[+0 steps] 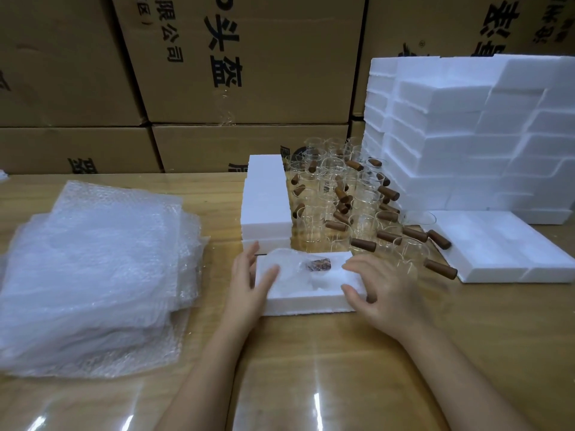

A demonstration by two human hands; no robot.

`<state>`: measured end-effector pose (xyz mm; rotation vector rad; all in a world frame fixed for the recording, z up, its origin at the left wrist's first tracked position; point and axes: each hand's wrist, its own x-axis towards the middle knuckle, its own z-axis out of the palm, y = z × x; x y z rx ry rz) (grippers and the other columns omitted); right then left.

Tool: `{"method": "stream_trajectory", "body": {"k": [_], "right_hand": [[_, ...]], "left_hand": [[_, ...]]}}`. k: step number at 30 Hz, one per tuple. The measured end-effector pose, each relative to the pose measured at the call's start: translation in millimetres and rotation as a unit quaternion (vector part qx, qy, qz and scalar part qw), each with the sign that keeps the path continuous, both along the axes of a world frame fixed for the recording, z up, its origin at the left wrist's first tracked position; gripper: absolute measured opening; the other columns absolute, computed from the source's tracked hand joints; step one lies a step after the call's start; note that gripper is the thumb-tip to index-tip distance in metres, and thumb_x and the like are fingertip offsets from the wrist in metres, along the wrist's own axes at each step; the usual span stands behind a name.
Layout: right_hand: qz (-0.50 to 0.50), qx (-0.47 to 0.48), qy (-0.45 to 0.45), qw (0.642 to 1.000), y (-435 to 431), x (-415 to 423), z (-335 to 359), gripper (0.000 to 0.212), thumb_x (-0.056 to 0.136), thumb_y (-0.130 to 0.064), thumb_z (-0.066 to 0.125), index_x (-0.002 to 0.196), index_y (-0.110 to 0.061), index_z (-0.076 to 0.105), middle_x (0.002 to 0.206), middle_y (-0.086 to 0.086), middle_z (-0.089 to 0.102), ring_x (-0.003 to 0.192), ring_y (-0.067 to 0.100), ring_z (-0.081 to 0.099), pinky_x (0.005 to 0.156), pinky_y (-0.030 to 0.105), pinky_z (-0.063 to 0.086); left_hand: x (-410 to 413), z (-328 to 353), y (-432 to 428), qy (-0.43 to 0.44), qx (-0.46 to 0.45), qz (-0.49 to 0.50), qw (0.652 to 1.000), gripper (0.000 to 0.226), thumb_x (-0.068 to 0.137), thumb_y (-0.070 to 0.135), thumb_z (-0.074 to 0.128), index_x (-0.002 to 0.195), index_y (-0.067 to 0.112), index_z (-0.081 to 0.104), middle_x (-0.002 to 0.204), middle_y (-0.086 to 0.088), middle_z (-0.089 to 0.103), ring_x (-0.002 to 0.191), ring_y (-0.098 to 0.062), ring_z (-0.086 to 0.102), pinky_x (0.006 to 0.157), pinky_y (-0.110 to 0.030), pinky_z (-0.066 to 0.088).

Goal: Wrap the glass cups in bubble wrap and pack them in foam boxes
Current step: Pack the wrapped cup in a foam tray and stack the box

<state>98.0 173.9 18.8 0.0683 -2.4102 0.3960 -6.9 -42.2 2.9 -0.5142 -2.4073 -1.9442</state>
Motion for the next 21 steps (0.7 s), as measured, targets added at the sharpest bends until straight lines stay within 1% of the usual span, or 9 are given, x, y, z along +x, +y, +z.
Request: {"method": "stream_trajectory", "body": {"k": [2,4,6,7,10,13,15,19,21], "right_hand": [[-0.002,0.017,0.036,0.999,-12,-3,3,0.033,0.086,-0.032,0.051,0.106,-0.013,0.071,0.111,0.0,0.067,0.093,0.021,0.064,0.076,0.037,0.053],[0.005,0.022,0.017,1.0,-30,-8,3,0.035,0.088,-0.028,0.05,0.114,-0.013,0.068,0.121,0.003,0.063,0.103,0.021,0.061,0.086,0.036,0.049],[0.004,0.007,-0.042,0.999,-47,-12,1,0.038,0.088,-0.029,0.056,0.123,-0.013,0.063,0.133,0.005,0.056,0.113,0.024,0.057,0.095,0.035,0.043],[0.007,-0.006,-0.076,0.997,-53,-14,0,0.041,0.089,-0.03,0.057,0.127,-0.014,0.06,0.138,0.004,0.051,0.12,0.024,0.053,0.1,0.036,0.039],[0.013,-0.012,-0.129,0.991,-56,-17,-1,0.049,0.093,-0.035,0.054,0.139,-0.021,0.047,0.147,-0.009,0.04,0.135,0.019,0.037,0.111,0.031,0.025],[0.012,0.002,-0.154,0.988,-55,-19,1,0.052,0.093,-0.042,0.051,0.142,-0.027,0.041,0.149,-0.018,0.033,0.136,0.015,0.032,0.111,0.027,0.018],[0.007,0.019,-0.165,0.986,-55,-21,3,0.052,0.092,-0.046,0.05,0.14,-0.029,0.042,0.147,-0.019,0.035,0.133,0.015,0.035,0.109,0.028,0.019],[0.0,0.056,-0.165,0.985,-54,-28,9,0.05,0.09,-0.05,0.051,0.134,-0.027,0.049,0.138,-0.013,0.048,0.125,0.017,0.044,0.102,0.033,0.029],[0.002,0.078,-0.161,0.984,-55,-32,12,0.05,0.088,-0.051,0.053,0.131,-0.025,0.053,0.133,-0.009,0.053,0.12,0.018,0.05,0.096,0.036,0.036]], "left_hand": [[0,4,-7,-0.026,0.095,0.058,0.993,0.035,0.08,0.031,0.054,0.112,0.02,0.065,0.114,0.008,0.066,0.11,-0.007,0.058,0.09,-0.021,0.046],[1,7,-11,-0.026,0.116,0.086,0.989,0.024,0.08,0.023,0.052,0.092,0.018,0.072,0.093,0.008,0.072,0.095,-0.006,0.064,0.08,-0.02,0.048],[1,7,-10,-0.038,0.108,0.074,0.991,0.015,0.088,0.013,0.058,0.09,0.016,0.073,0.091,0.004,0.073,0.093,-0.011,0.066,0.08,-0.025,0.049],[2,6,-8,-0.036,0.093,0.066,0.993,0.014,0.089,0.01,0.061,0.091,0.017,0.073,0.093,0.002,0.073,0.094,-0.013,0.066,0.08,-0.023,0.049],[3,5,-4,-0.015,0.049,0.06,0.997,0.013,0.087,0.011,0.067,0.091,0.022,0.071,0.099,0.003,0.07,0.095,-0.009,0.064,0.08,-0.019,0.046],[5,7,-4,0.004,0.032,0.054,0.998,0.01,0.086,0.016,0.069,0.089,0.025,0.068,0.097,0.007,0.068,0.098,-0.01,0.062,0.082,-0.022,0.045],[5,9,-3,0.01,0.027,0.046,0.999,0.008,0.08,0.027,0.067,0.088,0.027,0.067,0.095,0.008,0.067,0.099,-0.012,0.061,0.082,-0.024,0.046],[5,7,1,0.019,0.023,0.036,0.999,0.024,0.071,0.037,0.057,0.095,0.035,0.062,0.103,0.011,0.064,0.11,-0.012,0.054,0.087,-0.023,0.043],[5,7,3,0.05,0.024,0.035,0.998,0.026,0.073,0.034,0.054,0.099,0.04,0.058,0.105,0.017,0.062,0.113,-0.008,0.051,0.088,-0.022,0.042]]}}
